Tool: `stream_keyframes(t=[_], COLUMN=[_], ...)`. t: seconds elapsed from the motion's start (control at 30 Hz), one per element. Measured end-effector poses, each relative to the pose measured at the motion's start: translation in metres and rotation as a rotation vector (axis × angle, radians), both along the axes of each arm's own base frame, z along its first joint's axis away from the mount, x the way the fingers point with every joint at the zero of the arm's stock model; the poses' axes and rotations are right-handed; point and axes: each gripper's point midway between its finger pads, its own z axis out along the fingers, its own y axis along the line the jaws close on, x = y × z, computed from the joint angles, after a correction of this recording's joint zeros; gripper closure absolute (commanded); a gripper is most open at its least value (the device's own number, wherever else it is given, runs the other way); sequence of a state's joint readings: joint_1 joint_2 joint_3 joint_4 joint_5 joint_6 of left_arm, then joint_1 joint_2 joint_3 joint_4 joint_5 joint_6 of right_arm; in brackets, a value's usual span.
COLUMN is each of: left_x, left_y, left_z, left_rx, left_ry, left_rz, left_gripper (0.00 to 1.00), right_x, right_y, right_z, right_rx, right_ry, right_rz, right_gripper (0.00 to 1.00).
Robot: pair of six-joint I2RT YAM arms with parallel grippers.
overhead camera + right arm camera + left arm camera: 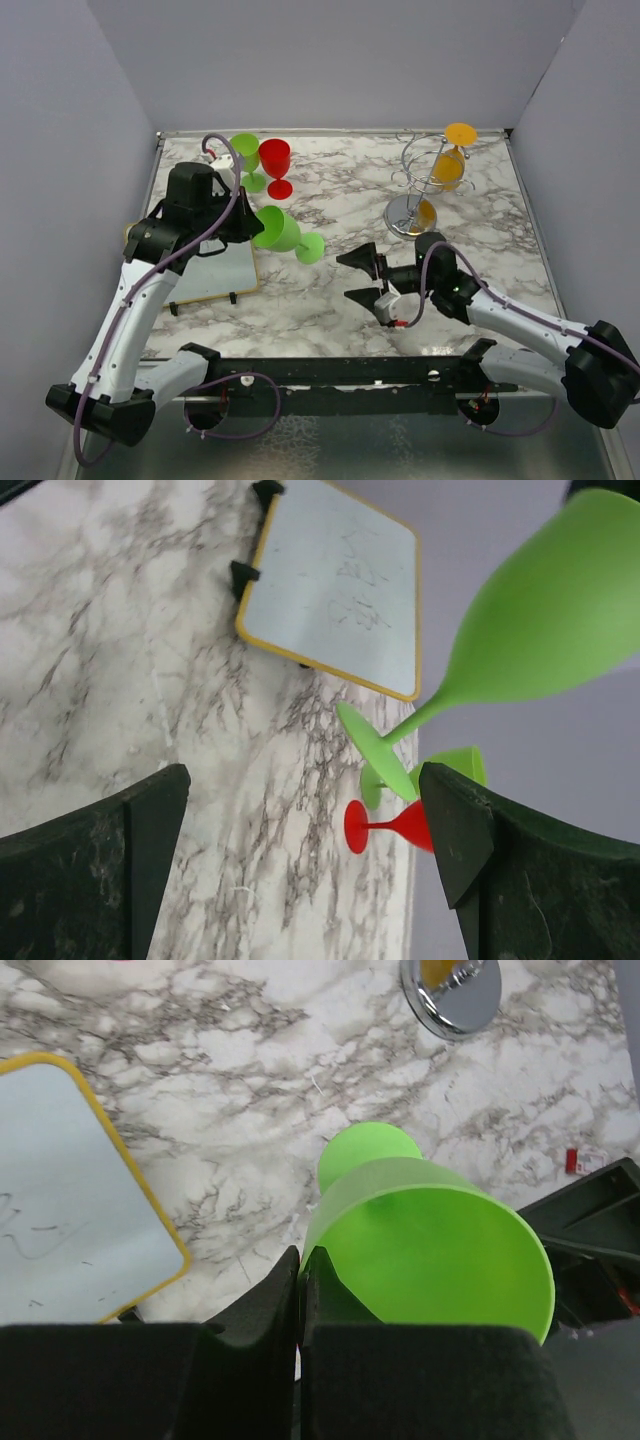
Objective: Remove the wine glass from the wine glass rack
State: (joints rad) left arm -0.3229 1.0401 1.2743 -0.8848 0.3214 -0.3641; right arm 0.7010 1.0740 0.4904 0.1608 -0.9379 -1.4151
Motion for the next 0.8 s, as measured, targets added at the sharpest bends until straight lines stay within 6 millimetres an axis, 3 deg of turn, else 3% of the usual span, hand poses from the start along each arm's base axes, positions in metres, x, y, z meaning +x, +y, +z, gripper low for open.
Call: stream_keyframes(t=[0.17,0.27,0.4,0.47,0.6,0.63,0.7,0.8], left_x=[0.014,0.021,0.029,0.035,0.049,0.052,0.062,0.077], left_y=[0.015,0.019,0.019,0.018,0.013,0.011,0.007,-0.007], left_z=[0.014,0.016,0.008,0.004,-0.008,-0.011,-0.018,-0.022], left_rx=[0.052,0.072,0.090,0.094,0.110,0.113,0.132,0.165], left_ry=[-0.063,-0.075,-0.054,-0.045,-0.022,-0.018,-0.003,-0.009], left_rz=[0.089,0.119,0.129,0.129,0.122,0.120,0.112,0.098], left_gripper=[1.00,1.00,1.00,1.00,1.00,1.00,1.00,1.00], right_x=[0.022,0.046,0.078,0.094,0.107,0.107,0.106,0.108], right_y=[0.003,0.001,-0.022,-0.039,-0.062,-0.067,-0.076,-0.084], right_z=[0.039,0.079,0.151,0.200,0.299,0.315,0.330,0.319], right_rx=[0.135,0.281,0.559,0.711,0.897,0.927,0.955,0.941], right_ry=[0.266,0.479,0.776,0.932,1.084,1.105,1.141,1.196], right_rz=[-0.183,-0.347,-0.586,-0.707,-0.813,-0.824,-0.866,-0.958], right_gripper=[0.00,0.00,0.00,0.00,0.00,0.00,0.00,0.00])
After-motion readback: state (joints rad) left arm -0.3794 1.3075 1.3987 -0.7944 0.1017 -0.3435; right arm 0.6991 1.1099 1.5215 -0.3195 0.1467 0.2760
